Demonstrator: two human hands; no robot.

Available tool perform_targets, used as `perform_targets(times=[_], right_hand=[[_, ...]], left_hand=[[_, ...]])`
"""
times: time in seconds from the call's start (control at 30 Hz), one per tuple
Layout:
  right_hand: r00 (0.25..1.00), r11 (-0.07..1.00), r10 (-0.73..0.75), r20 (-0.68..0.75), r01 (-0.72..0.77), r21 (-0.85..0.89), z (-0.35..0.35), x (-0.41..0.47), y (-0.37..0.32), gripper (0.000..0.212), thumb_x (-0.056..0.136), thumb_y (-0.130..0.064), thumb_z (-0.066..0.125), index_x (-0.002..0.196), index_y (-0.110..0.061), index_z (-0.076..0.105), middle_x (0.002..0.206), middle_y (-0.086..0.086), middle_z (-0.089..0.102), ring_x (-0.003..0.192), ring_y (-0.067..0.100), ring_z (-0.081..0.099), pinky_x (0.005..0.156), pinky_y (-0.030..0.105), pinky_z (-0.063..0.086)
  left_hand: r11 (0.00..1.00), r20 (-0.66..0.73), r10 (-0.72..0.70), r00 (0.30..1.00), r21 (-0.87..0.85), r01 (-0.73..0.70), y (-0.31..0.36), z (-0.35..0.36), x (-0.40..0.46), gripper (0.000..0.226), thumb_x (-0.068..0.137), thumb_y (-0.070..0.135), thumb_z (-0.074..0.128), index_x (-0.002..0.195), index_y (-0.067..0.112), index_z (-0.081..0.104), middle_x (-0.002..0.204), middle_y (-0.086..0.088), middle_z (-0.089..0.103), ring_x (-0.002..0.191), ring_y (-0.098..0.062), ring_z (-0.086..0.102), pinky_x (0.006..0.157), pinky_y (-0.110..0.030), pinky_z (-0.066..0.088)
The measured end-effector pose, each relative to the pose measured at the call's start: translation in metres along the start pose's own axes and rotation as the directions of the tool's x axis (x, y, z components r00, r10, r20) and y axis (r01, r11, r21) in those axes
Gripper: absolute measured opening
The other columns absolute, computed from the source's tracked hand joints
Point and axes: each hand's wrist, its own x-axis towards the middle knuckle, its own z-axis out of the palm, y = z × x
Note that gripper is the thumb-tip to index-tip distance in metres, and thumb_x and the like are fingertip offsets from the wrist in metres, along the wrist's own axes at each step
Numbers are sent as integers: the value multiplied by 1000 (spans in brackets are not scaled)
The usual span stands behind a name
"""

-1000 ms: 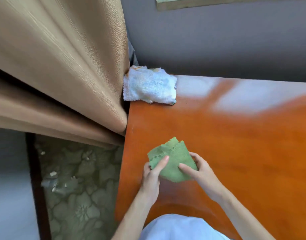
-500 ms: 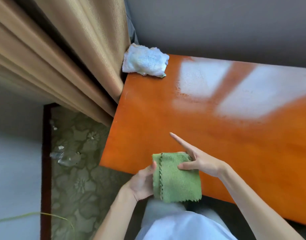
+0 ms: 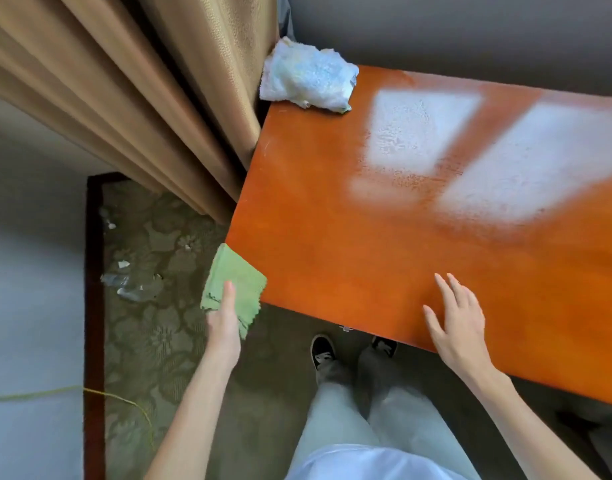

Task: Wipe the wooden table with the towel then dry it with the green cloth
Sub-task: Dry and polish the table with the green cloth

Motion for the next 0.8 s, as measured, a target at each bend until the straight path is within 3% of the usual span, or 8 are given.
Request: perform_targets(times=[0.07,0.13,0.23,0.3,0.37,0.43,0.63,0.8], right_hand=[[997,990,62,-39,-66,-124,11,-2,16,67,95,-45,53,154,-26,28,164,10,22,148,38,20,117,60,18],[996,974,87,-8,-87,-211,20,-3,24,71,93,-58,46,155,-29,24,165,11,14,149,41,15,117,62,14],[993,959,116,-1,-112,-259,36,-3,25,76,89,-70,31,155,-33,21,167,11,6,151,42,7,118,61,7],[989,957,147,-13,-146,-252,42,0,25,81,86,-75,21,156,-35,15,167,9,0,151,41,1,119,60,2],[986,947,168,-9,-163,-276,47,2,28,86,82,-81,9,156,-37,7,167,7,-7,152,39,-4,119,59,-3],[985,941,172,7,-163,-297,49,3,33,89,79,-84,1,156,-40,0,166,5,-12,151,37,-8,119,58,-6],[981,942,188,42,-168,-290,50,7,37,91,75,-87,-3,155,-42,-4,165,2,-18,151,36,-13,118,57,-10],[980,947,189,58,-167,-274,48,5,33,94,74,-88,-4,155,-41,-2,165,3,-17,151,37,-13,118,58,-10]], left_hand=[[839,-9,422,907,381,-387,9,-4,33,54,101,41,52,146,10,46,144,-8,52,135,-28,46,114,-40,35],[429,320,666,674,575,-697,3,6,57,52,103,26,51,152,14,38,157,-12,36,146,-32,29,120,-49,23],[-21,661,484,573,663,-748,-30,39,62,72,96,68,33,157,32,20,167,-8,4,153,-34,-3,122,-54,-10],[-194,796,389,464,563,-803,-57,63,46,82,88,81,20,156,35,23,167,-5,4,153,-34,-5,120,-54,-15],[-178,846,402,349,447,-877,-74,86,27,64,96,70,27,145,34,48,160,-6,33,149,-36,21,121,-61,8],[-166,802,500,326,458,-874,-80,103,20,46,99,51,41,136,31,59,142,-7,53,134,-37,45,113,-61,29],[-204,663,565,492,689,-695,-50,73,67,54,102,50,29,153,35,35,163,-8,27,150,-38,20,122,-58,6],[27,437,581,686,833,-553,-11,6,128,55,104,51,19,157,36,19,167,-7,15,152,-38,12,120,-59,14]])
